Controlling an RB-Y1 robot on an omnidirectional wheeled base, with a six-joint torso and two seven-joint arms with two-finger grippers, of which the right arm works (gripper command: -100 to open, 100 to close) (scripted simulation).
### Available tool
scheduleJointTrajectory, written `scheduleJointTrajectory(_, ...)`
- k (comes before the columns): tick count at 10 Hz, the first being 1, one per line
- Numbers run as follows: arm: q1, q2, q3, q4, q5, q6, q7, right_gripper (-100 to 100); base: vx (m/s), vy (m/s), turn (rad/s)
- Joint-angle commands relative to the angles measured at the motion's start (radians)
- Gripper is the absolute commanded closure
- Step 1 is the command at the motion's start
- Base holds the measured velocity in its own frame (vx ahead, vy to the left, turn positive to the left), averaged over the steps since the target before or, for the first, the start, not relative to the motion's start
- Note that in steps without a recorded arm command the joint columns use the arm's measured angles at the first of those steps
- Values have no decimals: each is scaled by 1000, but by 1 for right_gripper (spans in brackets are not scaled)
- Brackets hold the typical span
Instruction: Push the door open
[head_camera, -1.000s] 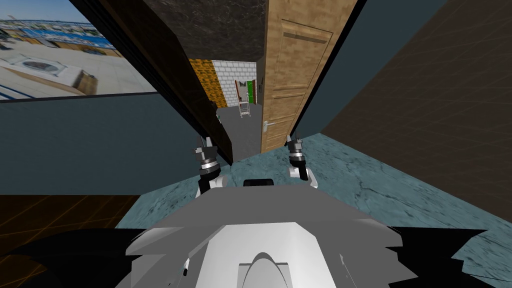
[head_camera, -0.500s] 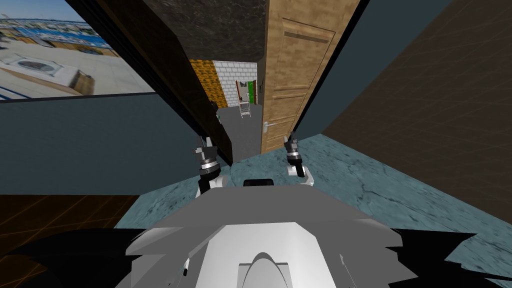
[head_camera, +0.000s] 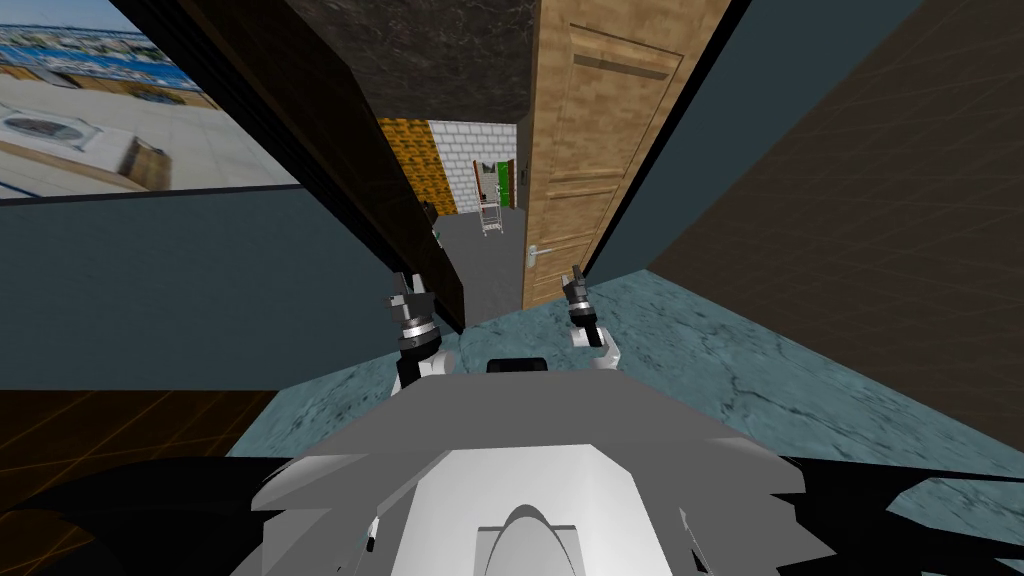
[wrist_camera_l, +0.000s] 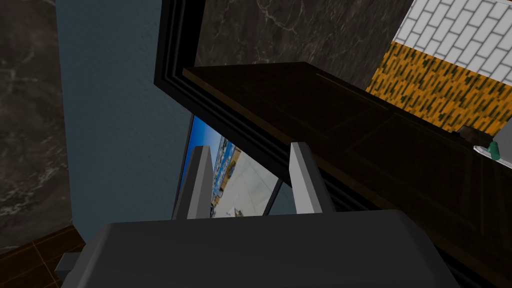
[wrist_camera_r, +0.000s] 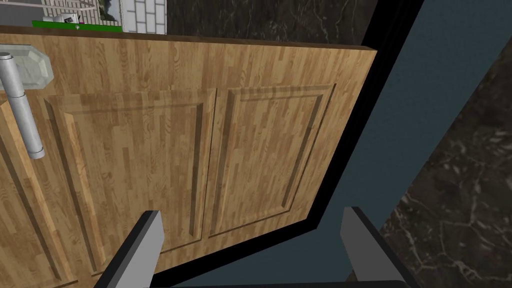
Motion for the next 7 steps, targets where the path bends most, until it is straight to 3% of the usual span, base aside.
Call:
scheduleJointTrajectory(1, -26, -9, 2, 50, 10, 1, -18, -100, 53, -36, 17)
scheduleJointTrajectory(2, -53, -17, 3, 88, 19, 0, -33, -100, 78, -36, 44)
scheduleJointTrajectory(3, -53, -17, 3, 101, 19, 0, -33, -100, 58, -27, 17)
scheduleJointTrajectory(4, -79, -25, 5, 141, 27, -1, -48, -100, 47, -23, 18)
scheduleJointTrajectory(5, -79, -25, 5, 148, 27, -1, -48, -100, 40, -21, 15)
scheduleJointTrajectory(6, -106, -33, 6, 181, 36, -3, -62, -100, 47, -29, 26)
scheduleJointTrajectory(7, -106, -33, 6, 194, 36, -3, -62, -100, 44, -23, 18)
